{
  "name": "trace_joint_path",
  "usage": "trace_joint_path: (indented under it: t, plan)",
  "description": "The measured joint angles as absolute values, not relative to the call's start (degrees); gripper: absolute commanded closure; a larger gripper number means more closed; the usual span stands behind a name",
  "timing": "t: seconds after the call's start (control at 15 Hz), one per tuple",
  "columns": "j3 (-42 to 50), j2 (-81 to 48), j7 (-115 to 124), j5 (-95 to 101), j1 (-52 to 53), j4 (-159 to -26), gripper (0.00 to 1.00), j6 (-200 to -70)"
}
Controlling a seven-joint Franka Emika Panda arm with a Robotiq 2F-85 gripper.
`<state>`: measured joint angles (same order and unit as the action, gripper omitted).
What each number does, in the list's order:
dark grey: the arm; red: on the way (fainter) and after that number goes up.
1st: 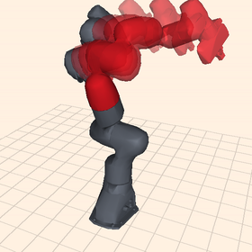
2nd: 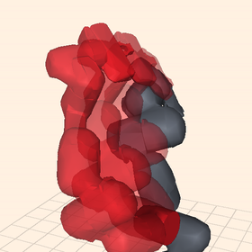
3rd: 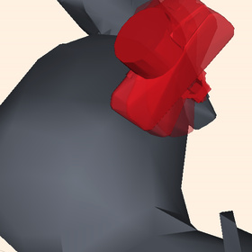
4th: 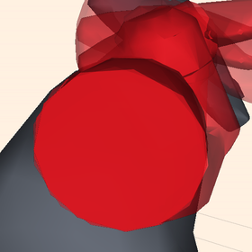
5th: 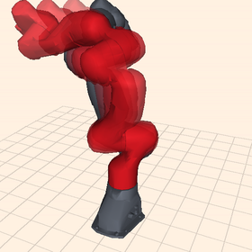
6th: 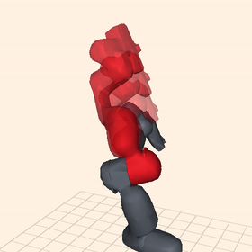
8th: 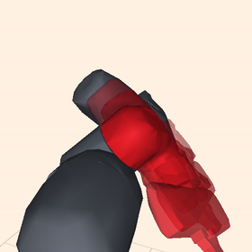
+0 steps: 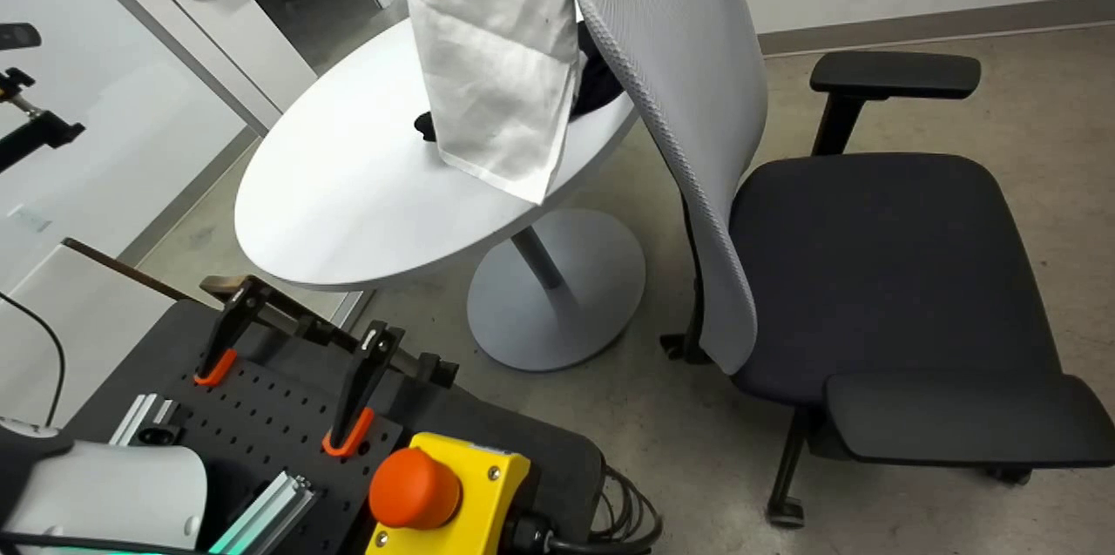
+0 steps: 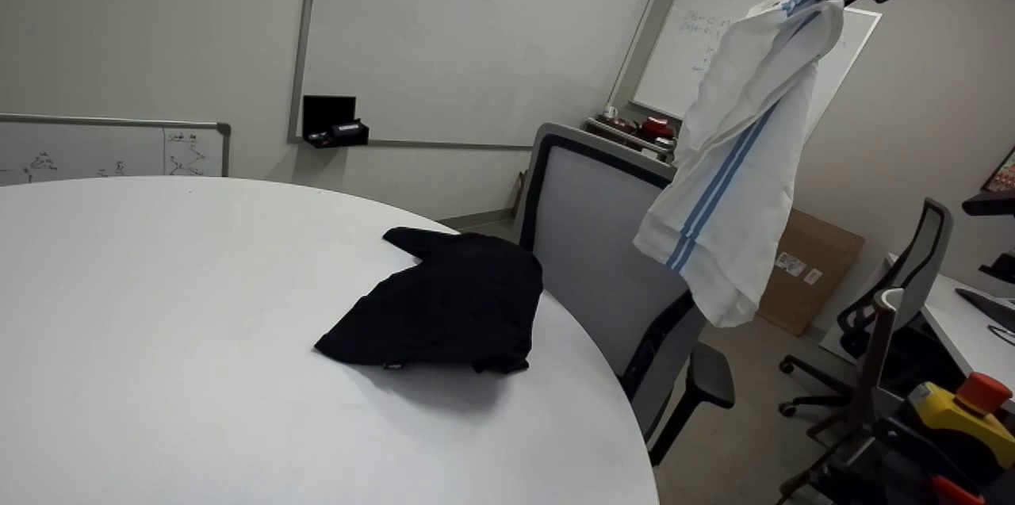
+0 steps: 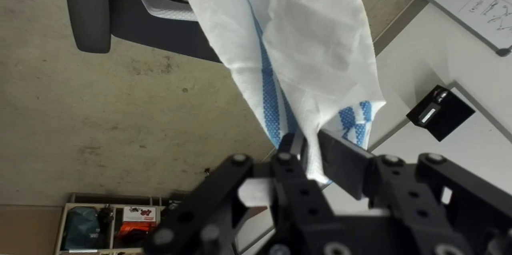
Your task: Hang the white towel and the black shirt on the chair, afterwards take the towel off and put it back on the table
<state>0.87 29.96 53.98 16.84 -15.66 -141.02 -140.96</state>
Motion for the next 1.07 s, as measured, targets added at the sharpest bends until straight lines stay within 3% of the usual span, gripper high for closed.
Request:
trace_joint_path:
  t: [1.07]
  plan:
    - [1.70, 13.33, 54.10, 16.51, -17.55, -125.92, 0.97, -143.29]
